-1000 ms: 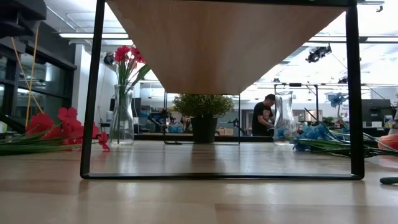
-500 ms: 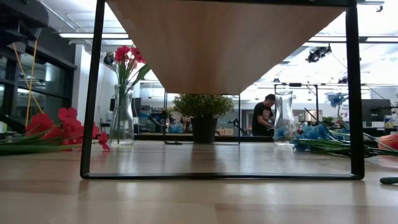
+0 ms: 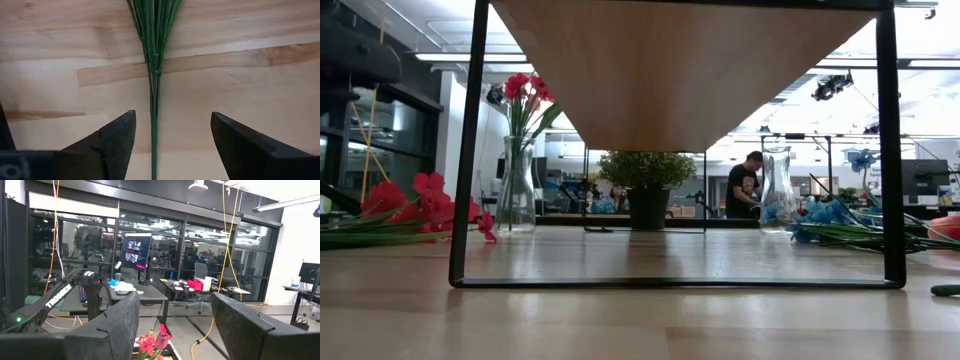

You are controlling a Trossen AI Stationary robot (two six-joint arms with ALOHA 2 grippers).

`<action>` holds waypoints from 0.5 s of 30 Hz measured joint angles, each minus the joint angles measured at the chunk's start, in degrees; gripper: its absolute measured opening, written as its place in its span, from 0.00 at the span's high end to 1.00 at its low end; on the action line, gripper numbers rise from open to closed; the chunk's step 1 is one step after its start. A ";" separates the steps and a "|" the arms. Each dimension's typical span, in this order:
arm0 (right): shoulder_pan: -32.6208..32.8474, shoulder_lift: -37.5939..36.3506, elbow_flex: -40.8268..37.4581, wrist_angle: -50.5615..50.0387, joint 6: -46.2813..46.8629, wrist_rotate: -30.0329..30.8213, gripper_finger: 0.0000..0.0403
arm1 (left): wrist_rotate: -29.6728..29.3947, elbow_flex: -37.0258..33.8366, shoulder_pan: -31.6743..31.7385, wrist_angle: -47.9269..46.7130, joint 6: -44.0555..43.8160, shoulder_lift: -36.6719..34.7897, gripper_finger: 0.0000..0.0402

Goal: Pick and place flowers into a vace then onto a shelf
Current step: Put the orange flowers into the left transparent vase

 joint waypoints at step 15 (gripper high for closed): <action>-0.01 0.02 0.01 0.00 1.76 -2.84 0.41 | 2.05 -0.32 0.00 4.39 -0.91 5.38 0.30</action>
